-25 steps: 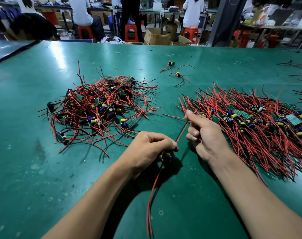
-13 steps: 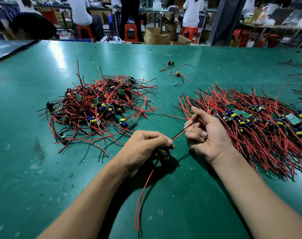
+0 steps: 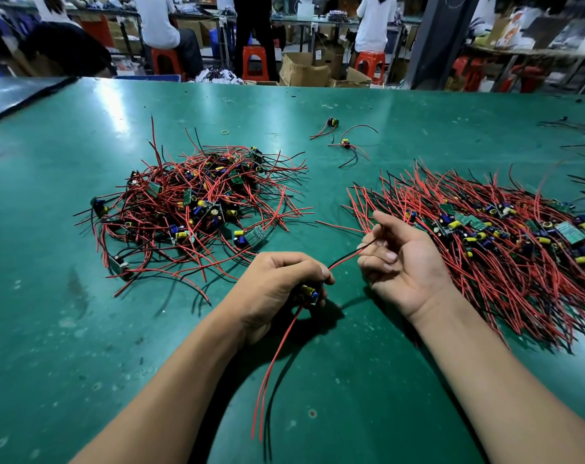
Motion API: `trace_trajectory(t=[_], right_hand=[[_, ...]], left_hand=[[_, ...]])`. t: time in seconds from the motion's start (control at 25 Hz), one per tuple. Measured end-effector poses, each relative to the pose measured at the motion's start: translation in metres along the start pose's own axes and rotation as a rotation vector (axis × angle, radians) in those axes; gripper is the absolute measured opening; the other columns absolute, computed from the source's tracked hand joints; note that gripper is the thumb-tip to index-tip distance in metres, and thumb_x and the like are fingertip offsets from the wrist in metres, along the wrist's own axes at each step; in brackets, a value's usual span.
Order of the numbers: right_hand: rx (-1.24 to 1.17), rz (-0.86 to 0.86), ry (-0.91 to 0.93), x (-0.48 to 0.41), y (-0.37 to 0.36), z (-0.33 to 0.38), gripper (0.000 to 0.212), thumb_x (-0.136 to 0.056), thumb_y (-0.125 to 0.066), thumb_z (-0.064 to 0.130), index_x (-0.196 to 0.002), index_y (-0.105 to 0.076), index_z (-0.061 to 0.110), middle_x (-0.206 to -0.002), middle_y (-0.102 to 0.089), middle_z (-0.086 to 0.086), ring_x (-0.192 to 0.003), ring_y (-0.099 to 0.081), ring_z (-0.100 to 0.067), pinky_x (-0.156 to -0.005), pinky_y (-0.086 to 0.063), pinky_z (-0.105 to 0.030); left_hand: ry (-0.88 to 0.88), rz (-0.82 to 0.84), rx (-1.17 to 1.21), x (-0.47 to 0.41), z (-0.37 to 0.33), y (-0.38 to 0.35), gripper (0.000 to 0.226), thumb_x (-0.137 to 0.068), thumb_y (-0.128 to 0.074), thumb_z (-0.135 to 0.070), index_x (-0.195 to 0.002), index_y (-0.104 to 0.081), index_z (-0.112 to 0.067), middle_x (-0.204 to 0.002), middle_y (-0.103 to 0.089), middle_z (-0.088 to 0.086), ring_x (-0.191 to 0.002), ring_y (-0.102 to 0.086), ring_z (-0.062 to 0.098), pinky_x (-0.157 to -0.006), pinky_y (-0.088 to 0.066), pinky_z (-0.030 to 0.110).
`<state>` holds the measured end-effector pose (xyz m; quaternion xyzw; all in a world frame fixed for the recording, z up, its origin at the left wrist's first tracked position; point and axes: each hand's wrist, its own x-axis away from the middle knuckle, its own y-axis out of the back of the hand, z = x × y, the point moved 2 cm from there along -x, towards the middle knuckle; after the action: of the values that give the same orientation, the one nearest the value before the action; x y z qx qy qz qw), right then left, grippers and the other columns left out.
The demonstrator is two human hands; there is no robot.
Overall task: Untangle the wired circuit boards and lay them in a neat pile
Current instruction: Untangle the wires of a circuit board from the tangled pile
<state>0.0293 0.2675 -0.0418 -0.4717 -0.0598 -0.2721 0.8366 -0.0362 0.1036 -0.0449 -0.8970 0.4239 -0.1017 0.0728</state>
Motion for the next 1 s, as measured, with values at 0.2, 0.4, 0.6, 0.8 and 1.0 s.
trace_trajectory(t=[0.2, 0.4, 0.6, 0.8, 1.0], right_hand=[[0.201, -0.006, 0.098, -0.001, -0.003, -0.006, 0.033, -0.079, -0.067, 0.044, -0.075, -0.059, 0.013, -0.058, -0.038, 0.007, -0.036, -0.029, -0.001, -0.033, -0.023, -0.012], [0.451, 0.042, 0.146, 0.000, -0.004, -0.018, 0.047, -0.064, -0.075, 0.057, -0.082, -0.068, 0.014, -0.066, -0.048, 0.005, -0.044, -0.033, -0.005, -0.038, -0.030, -0.016], [0.597, 0.156, 0.134, 0.002, -0.003, -0.023, 0.026, -0.071, -0.077, 0.045, -0.076, -0.077, 0.020, -0.070, -0.054, 0.005, -0.046, -0.040, -0.006, -0.042, -0.033, -0.018], [0.534, 0.188, 0.160, 0.001, -0.002, -0.020, 0.025, -0.080, -0.071, 0.037, -0.096, -0.077, 0.019, -0.072, -0.053, 0.008, -0.049, -0.039, -0.005, -0.042, -0.031, -0.016], [0.293, 0.224, 0.189, 0.000, -0.003, -0.009, 0.018, -0.082, -0.067, 0.016, -0.098, -0.072, 0.014, -0.075, -0.059, 0.010, -0.046, -0.035, -0.002, -0.040, -0.029, -0.014]], left_hand=[[0.007, -0.037, 0.053, -0.002, 0.001, 0.001, 0.019, -0.087, -0.057, 0.005, -0.071, -0.068, 0.002, -0.061, -0.065, 0.006, -0.054, -0.059, 0.017, -0.052, -0.049, 0.022], [0.036, -0.075, 0.065, -0.004, 0.002, 0.000, 0.019, -0.089, -0.063, -0.005, -0.073, -0.072, -0.006, -0.066, -0.066, 0.009, -0.058, -0.059, 0.013, -0.058, -0.041, 0.021], [0.022, -0.113, 0.154, -0.007, 0.004, -0.001, 0.017, -0.092, -0.061, -0.016, -0.082, -0.070, -0.006, -0.073, -0.069, 0.008, -0.064, -0.065, 0.013, -0.061, -0.049, 0.020], [0.034, -0.098, 0.100, -0.006, 0.003, 0.000, 0.018, -0.091, -0.062, -0.010, -0.078, -0.071, -0.004, -0.066, -0.066, 0.008, -0.058, -0.062, 0.013, -0.055, -0.048, 0.018], [0.044, -0.050, 0.092, -0.004, 0.002, 0.001, 0.023, -0.090, -0.060, -0.007, -0.069, -0.068, -0.002, -0.056, -0.059, 0.009, -0.047, -0.055, 0.015, -0.048, -0.044, 0.020]])
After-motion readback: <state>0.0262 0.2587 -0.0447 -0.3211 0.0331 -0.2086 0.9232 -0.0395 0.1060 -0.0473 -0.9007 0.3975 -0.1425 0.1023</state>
